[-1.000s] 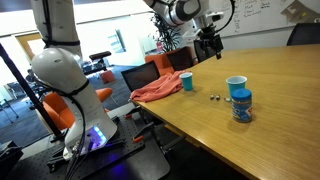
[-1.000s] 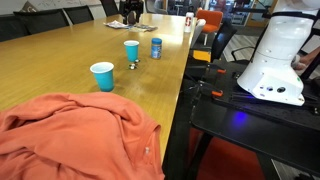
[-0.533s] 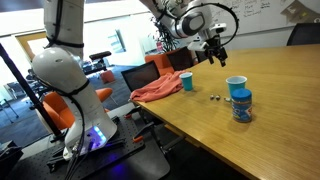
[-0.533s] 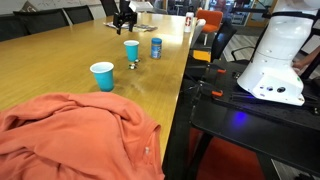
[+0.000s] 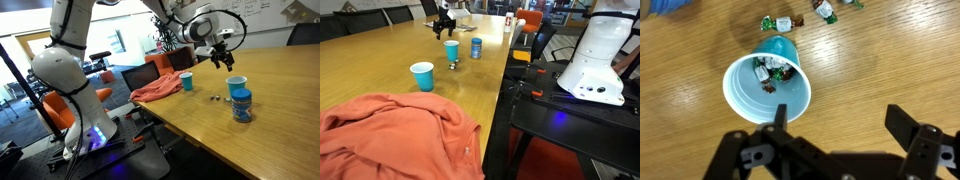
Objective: Move the rightmost blue cup to the right of the blue container
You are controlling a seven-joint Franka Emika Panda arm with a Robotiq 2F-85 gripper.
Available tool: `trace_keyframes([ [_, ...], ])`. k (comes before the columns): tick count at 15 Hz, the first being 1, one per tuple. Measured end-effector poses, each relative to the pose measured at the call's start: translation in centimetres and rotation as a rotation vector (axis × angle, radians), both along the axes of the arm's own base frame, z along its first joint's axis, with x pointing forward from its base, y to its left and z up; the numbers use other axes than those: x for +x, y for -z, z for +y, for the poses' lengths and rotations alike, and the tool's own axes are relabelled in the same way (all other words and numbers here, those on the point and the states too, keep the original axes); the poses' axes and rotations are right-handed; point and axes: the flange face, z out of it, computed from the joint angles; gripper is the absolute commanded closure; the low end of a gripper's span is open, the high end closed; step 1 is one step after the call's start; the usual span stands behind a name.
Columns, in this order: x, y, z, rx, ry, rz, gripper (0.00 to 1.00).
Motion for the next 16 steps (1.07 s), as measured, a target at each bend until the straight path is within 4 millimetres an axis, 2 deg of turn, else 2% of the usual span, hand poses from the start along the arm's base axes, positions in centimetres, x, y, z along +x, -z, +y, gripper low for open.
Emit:
trace_keyframes([
  [10,0.6,0.5,-0.5,-0.019,0.0,-0.001,0.0],
  [16,0.8,3.1,-2.3,-0.028,0.024,0.031,0.0],
])
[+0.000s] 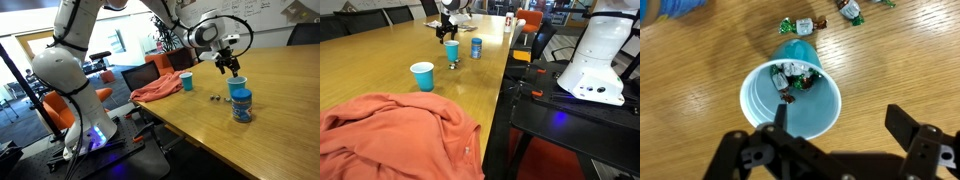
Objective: Move the rightmost blue cup to the right of the blue container
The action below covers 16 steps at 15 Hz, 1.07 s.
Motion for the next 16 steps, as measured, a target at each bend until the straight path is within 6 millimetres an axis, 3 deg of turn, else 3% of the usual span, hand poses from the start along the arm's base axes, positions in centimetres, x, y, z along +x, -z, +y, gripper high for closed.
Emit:
trace_keyframes([
  [3,0.4,1.4,-0.6,0.01,0.006,0.008,0.0],
  [4,0.5,1.8,-0.6,0.014,0.007,0.009,0.25],
  [6,0.7,2.5,-0.5,0.021,0.008,0.014,0.34],
  [14,1.0,3.8,0.3,0.031,-0.003,0.023,0.96],
  [16,1.0,3.8,0.3,0.031,-0.003,0.023,1.0],
])
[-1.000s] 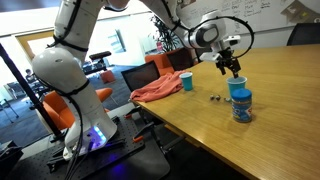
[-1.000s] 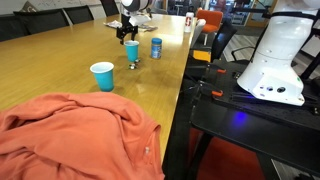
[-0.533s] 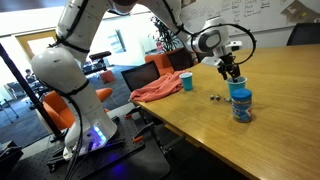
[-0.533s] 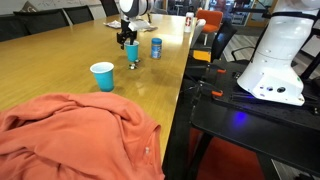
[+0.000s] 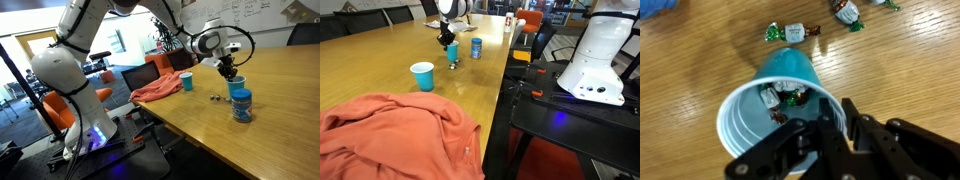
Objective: Move the rightmost blue cup to the right of the blue container
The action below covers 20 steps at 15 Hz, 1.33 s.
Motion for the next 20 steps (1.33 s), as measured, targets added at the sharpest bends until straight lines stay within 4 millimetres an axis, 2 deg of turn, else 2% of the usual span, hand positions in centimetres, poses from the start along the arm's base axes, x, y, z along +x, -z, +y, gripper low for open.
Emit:
trace_keyframes([
  [7,0.3,-1.0,-0.1,-0.002,0.001,-0.016,0.99],
  [9,0.4,-2.5,-0.2,-0.006,0.001,-0.034,0.99],
  [12,-0.4,-6.5,-0.7,-0.015,0.004,-0.069,0.99],
  [16,-3.8,-12.1,-1.2,-0.026,-0.033,-0.092,0.99],
  [18,-6.6,-13.4,-0.8,-0.029,-0.055,-0.079,0.99],
  [20,-9.6,-13.9,-0.4,-0.035,-0.072,-0.055,0.99],
])
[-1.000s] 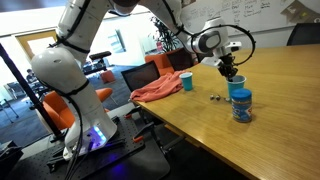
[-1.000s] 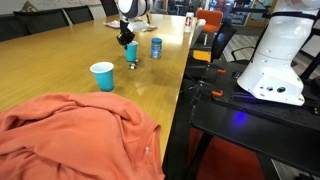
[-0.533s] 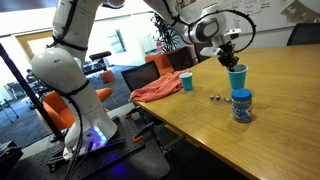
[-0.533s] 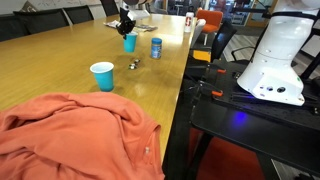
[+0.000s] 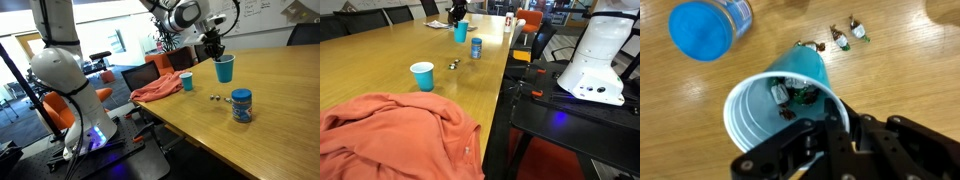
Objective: Move the rightmost blue cup to the right of the blue container
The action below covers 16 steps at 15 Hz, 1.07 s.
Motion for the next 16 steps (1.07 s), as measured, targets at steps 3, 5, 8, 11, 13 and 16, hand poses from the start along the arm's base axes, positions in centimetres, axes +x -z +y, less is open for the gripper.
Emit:
trace_keyframes([
  [3,-4.6,-0.1,-0.2,-0.01,-0.004,0.035,0.99],
  [5,-7.2,-0.1,-0.9,-0.012,0.007,0.054,0.99],
  [8,-10.7,0.4,-1.9,-0.006,0.021,0.077,0.99],
  [11,-12.7,1.6,-2.8,-0.017,0.033,0.06,0.99],
  [13,-13.5,2.6,-3.3,-0.038,0.026,0.045,0.99],
  [16,-14.3,4.5,-4.3,-0.067,0.034,0.052,0.99],
])
